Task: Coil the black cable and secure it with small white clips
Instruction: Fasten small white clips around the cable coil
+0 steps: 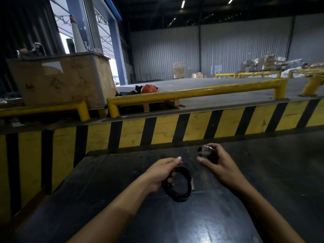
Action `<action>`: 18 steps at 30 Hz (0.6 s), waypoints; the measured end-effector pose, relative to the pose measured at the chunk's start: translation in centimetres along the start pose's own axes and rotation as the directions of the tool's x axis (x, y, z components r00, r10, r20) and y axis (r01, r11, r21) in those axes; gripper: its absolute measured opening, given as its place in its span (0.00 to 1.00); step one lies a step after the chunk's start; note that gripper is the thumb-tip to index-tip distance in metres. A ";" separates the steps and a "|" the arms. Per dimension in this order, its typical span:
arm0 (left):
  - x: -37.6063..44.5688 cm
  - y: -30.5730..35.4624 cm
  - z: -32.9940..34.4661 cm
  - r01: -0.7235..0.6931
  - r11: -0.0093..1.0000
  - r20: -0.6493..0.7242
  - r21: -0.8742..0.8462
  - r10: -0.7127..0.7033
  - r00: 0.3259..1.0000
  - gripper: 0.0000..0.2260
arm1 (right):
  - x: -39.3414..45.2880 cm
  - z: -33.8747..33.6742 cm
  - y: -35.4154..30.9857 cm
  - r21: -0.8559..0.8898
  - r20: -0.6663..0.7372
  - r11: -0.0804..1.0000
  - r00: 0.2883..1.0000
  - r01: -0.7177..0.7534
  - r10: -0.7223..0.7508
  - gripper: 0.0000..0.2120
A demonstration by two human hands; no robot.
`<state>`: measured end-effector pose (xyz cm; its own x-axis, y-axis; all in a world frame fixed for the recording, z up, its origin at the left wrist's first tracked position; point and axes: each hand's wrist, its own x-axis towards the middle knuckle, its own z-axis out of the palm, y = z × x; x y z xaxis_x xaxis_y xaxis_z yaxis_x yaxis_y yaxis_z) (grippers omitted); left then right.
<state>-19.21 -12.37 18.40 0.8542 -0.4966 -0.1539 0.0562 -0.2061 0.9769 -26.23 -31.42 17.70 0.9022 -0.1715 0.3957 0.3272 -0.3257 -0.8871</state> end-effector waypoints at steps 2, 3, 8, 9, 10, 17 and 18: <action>0.1 0.4 0.3 -0.021 0.999 0.013 0.036 0.021 1.000 0.18 | 0.1 0.5 0.5 -0.146 0.148 0.989 0.989 -0.002 0.024 0.19; 0.2 0.6 0.4 -0.034 0.998 0.034 0.045 0.033 0.999 0.19 | 0.1 0.8 0.7 -0.161 0.197 0.987 0.980 0.000 0.032 0.19; 0.0 1.1 0.6 -0.137 0.990 0.100 -0.026 0.139 0.985 0.19 | 0.3 1.6 0.8 0.035 0.120 0.999 0.993 -0.019 0.015 0.09; 0.0 1.0 0.5 -0.160 0.984 0.100 -0.082 0.168 0.981 0.19 | 0.3 1.7 0.8 0.040 0.051 0.999 0.999 -0.013 0.011 0.08; -0.1 0.8 0.4 -0.172 0.975 0.103 -0.140 0.187 0.977 0.20 | 0.4 1.7 0.7 0.041 -0.015 0.999 1.000 -0.002 0.003 0.08; -0.3 -1.0 0.0 -0.131 0.876 0.103 -0.465 0.201 0.974 0.15 | 0.5 1.6 0.9 0.105 -0.191 0.992 0.980 0.075 -0.054 0.10; -0.1 -1.0 0.1 -0.143 0.857 0.075 -0.494 0.206 0.976 0.14 | 0.4 1.6 1.0 0.116 -0.189 0.991 0.981 0.069 -0.047 0.10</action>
<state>-19.45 -12.21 17.44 0.8063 -0.5902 0.0396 0.1818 0.3110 0.9329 -25.06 -30.30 16.64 0.8166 -0.3288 0.4744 0.4196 -0.2263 -0.8791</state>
